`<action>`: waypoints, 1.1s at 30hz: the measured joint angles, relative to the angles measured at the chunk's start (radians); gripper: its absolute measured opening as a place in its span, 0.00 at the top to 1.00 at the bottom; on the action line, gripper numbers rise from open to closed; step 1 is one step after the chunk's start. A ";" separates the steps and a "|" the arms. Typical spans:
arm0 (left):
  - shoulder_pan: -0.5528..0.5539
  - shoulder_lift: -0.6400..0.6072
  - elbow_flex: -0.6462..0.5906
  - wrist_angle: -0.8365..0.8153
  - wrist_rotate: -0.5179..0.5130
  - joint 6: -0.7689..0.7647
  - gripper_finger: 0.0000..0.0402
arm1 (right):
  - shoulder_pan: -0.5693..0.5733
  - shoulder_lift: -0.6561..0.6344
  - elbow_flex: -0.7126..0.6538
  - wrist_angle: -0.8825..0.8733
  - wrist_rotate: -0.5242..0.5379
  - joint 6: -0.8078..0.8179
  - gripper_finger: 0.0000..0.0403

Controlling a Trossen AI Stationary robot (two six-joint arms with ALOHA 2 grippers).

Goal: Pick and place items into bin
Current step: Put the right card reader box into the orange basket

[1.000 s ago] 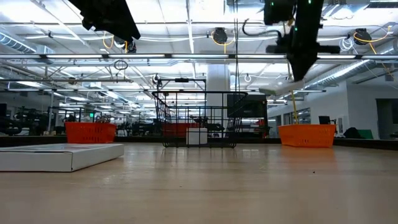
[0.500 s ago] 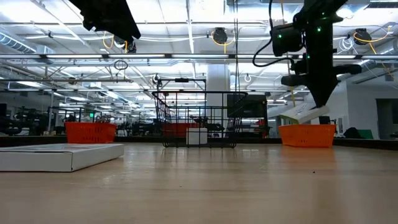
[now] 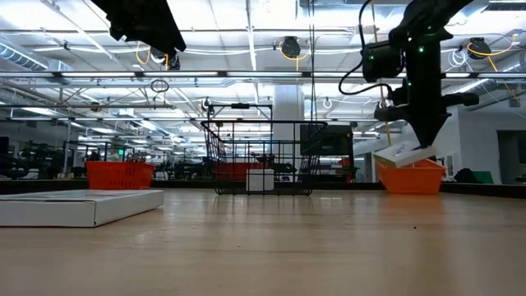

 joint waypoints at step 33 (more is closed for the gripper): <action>0.000 0.003 0.000 0.002 0.033 -0.001 0.43 | -0.070 0.082 0.000 0.019 0.079 0.090 0.94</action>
